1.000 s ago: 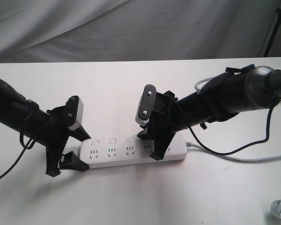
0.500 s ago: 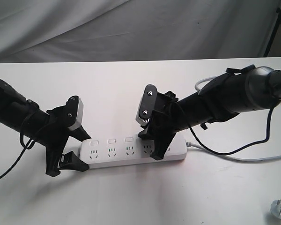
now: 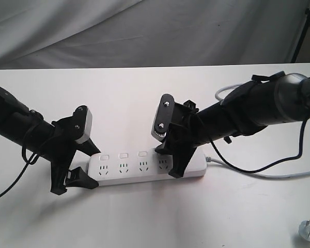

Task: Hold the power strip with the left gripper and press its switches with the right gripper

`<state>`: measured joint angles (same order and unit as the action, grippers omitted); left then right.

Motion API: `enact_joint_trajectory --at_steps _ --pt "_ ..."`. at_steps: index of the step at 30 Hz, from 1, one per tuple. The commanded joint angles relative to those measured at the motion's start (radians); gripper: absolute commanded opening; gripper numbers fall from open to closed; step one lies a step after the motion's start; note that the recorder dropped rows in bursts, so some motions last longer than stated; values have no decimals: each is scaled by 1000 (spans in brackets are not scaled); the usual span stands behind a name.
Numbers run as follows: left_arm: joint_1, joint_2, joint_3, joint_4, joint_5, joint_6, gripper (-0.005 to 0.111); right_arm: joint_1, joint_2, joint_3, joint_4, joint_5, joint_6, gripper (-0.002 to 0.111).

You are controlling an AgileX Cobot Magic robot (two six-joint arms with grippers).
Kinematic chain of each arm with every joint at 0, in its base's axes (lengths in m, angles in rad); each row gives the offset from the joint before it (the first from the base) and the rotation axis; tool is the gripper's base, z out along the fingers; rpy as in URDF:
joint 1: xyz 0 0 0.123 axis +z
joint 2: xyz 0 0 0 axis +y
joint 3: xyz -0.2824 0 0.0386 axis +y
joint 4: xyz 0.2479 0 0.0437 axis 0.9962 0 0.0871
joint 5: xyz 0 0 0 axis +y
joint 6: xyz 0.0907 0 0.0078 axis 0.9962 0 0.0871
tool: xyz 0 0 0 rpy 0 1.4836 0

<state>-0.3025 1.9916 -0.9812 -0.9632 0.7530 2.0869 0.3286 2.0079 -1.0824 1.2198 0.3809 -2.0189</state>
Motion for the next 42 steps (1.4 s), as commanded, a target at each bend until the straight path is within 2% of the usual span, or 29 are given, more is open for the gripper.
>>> enact_joint_trajectory --at_steps 1,9,14,18,42 --pt "-5 0 4 1 5 5 55 -1 -81 22 -38 4 -14 27" --pt "-5 0 4 1 5 5 55 -7 -189 22 -44 6 11 27" --pt "-5 0 4 1 5 5 55 -55 -196 51 -50 24 46 27" --pt "-5 0 4 1 5 5 55 -75 -196 97 -45 3 46 27" --pt "-5 0 4 1 5 5 55 -71 -104 92 8 -41 21 27"
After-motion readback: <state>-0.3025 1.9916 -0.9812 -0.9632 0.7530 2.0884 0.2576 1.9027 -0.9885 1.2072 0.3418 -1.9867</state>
